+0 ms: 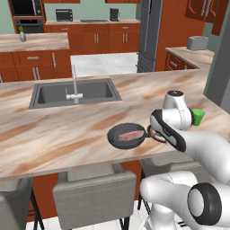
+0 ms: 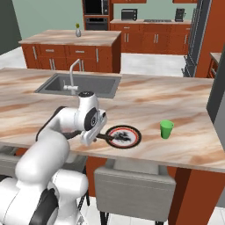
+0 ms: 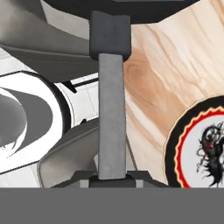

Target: Pick up the pan with the steak in it and place it on the dining table. Then place the steak on the plate.

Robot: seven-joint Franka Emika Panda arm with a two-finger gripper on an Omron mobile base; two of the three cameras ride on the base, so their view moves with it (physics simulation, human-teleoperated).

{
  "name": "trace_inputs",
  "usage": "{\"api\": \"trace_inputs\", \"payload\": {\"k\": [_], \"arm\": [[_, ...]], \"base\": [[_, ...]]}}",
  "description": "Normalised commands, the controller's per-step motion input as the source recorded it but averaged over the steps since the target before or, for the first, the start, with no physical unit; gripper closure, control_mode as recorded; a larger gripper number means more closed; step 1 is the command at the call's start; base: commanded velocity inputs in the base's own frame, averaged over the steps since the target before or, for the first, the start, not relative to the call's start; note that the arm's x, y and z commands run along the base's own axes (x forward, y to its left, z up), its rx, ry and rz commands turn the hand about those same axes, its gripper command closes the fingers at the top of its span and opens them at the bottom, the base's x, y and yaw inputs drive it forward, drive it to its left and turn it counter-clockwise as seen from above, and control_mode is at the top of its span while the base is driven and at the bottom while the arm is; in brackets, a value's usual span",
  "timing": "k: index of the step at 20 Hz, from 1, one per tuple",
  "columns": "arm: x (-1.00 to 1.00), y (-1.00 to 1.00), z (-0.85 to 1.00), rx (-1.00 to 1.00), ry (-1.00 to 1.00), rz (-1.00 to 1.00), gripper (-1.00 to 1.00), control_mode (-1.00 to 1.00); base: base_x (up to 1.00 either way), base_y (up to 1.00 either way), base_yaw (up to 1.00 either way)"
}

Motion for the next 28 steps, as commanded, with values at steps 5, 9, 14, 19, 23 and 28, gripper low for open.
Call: {"api": "trace_inputs", "payload": {"k": [5,9,14,19,23,28], "arm": [[0.49,-0.25,-0.35,0.08,0.06,-0.03,1.00,-1.00],[0.44,-0.08,-0.36,0.02,0.04,-0.03,1.00,-1.00],[0.16,0.01,-0.24,0.00,0.00,-0.03,1.00,-1.00],[-0.05,0.00,-0.15,0.00,0.00,0.00,1.00,-1.00],[-0.01,0.00,-0.33,0.00,0.00,0.00,1.00,-1.00],[0.02,0.00,-0.35,0.00,0.00,-0.02,1.00,-1.00]], "base": [[0.00,0.00,0.00],[0.00,0.00,0.00],[0.00,0.00,0.00],[0.00,0.00,0.00],[0.00,0.00,0.00],[0.00,0.00,0.00]]}}
